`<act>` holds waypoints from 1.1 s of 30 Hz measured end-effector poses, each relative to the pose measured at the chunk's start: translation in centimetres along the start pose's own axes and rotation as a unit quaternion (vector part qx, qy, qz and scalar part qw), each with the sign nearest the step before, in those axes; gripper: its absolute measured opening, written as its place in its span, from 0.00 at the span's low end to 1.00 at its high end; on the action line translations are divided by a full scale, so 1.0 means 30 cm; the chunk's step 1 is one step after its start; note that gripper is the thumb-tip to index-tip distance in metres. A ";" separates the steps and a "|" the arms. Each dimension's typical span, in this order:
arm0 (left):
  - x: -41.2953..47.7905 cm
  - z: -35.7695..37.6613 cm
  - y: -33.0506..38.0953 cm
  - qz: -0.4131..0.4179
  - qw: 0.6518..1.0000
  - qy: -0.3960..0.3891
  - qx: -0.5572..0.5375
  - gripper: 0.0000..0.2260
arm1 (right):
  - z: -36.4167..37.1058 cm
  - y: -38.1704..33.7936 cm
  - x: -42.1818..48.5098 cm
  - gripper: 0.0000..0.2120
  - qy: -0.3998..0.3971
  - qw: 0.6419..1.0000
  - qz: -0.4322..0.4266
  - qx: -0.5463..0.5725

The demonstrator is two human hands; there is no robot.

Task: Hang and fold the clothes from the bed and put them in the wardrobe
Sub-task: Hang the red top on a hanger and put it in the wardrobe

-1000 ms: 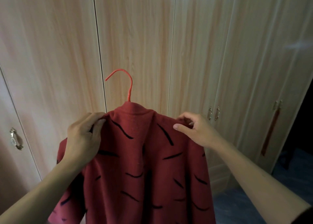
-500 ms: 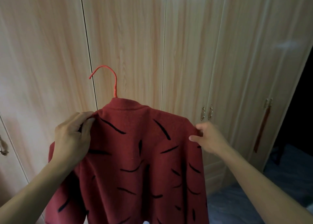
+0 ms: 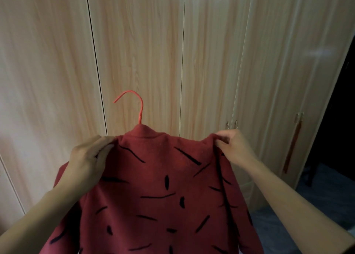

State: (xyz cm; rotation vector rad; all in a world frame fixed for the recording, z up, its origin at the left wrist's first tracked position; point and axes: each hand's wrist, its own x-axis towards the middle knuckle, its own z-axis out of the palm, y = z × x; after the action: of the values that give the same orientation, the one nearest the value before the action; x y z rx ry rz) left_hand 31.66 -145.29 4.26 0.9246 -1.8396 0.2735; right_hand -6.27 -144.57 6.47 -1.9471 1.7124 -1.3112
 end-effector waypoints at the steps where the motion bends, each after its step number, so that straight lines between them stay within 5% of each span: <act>1: 0.000 0.006 0.007 -0.003 1.000 0.002 -0.001 0.12 | 0.015 -0.011 -0.002 0.10 -0.008 1.000 -0.004 -0.001; 17: -0.023 0.047 0.053 -0.037 0.998 0.049 0.034 0.12 | 0.088 -0.067 -0.032 0.10 0.033 0.999 -0.006 0.041; 25: -0.024 0.079 0.111 -0.055 0.997 0.050 0.016 0.11 | 0.173 -0.158 -0.064 0.11 0.106 0.987 -0.102 -0.070; 30: -0.048 0.095 0.123 -0.078 0.995 0.057 0.012 0.10 | 0.209 -0.189 -0.090 0.10 0.106 0.987 -0.118 -0.006; 33: -0.064 0.088 0.093 -0.100 0.993 0.065 0.015 0.09 | 0.187 -0.192 -0.116 0.08 0.038 0.991 -0.125 0.009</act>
State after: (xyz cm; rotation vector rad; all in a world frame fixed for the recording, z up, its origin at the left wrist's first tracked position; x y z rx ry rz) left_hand 28.26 -143.97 1.99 1.0786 -1.6140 0.2304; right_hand 2.01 -141.91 5.60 -2.1840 1.5210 -1.4947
